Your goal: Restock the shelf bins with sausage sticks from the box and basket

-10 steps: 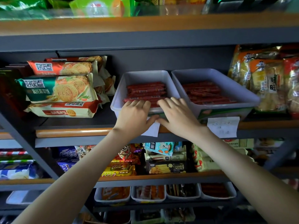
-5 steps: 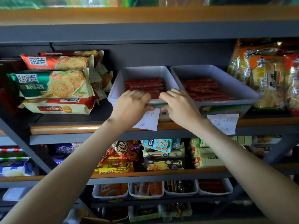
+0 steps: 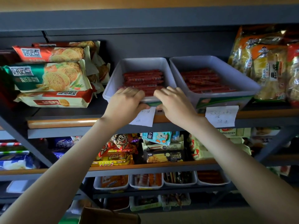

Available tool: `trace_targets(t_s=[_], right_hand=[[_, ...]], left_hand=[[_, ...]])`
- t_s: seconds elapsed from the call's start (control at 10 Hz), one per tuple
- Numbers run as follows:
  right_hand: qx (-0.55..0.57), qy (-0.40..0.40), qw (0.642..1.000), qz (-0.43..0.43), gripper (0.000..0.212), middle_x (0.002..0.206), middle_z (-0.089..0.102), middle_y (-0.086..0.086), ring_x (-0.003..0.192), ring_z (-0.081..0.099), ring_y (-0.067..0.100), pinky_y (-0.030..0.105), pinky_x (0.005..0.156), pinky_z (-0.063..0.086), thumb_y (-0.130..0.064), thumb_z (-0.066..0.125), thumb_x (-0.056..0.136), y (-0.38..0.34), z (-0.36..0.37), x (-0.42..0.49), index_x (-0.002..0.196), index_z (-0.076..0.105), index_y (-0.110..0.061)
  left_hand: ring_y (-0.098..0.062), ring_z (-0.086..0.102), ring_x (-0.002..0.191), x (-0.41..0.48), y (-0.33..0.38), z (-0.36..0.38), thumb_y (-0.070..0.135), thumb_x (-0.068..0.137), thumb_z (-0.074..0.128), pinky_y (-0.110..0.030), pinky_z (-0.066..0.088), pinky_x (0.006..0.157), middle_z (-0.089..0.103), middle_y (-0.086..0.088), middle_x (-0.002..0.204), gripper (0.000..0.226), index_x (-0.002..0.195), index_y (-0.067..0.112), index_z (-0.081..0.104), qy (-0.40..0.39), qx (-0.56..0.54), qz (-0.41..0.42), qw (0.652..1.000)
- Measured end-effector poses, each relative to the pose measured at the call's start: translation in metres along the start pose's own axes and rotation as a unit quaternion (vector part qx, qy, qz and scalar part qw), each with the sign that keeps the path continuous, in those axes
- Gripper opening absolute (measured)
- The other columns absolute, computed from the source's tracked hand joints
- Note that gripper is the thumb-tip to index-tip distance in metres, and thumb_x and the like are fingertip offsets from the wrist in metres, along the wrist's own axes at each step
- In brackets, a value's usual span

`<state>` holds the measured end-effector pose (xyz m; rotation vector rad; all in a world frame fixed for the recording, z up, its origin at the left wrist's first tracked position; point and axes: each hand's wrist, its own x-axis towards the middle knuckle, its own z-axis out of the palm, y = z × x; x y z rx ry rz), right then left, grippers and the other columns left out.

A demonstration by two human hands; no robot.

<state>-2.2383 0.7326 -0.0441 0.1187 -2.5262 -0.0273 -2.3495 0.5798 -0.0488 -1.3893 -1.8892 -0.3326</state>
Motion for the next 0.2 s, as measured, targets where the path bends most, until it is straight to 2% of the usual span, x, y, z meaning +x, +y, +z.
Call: trace_targets(t_s=[0.1,0.2], right_hand=[[0.025,-0.051,0.998,0.015,0.034,0.109,0.057,0.007,0.106,0.05,0.029,0.037,0.084,0.034,-0.011,0.067,0.082,0.0,-0.007,-0.001,0.115,0.056,-0.01],[0.147,-0.007,0.989,0.016,0.045,0.124,0.053,0.001,0.118,0.046,0.018,0.03,0.099,0.029,-0.023,0.064,0.086,-0.005,-0.047,-0.001,0.129,0.053,-0.016]], left_hand=[[-0.03,0.058,0.064,0.003,0.016,-0.006,0.045,0.081,0.048,-0.032,0.043,0.058,0.06,-0.01,0.071,0.041,0.079,0.005,0.058,-0.002,0.032,-0.023,0.999],[-0.03,0.055,0.064,0.009,0.028,-0.011,0.04,0.085,0.049,-0.032,0.039,0.057,0.056,-0.011,0.073,0.035,0.08,0.005,0.055,0.033,0.033,-0.019,0.999]])
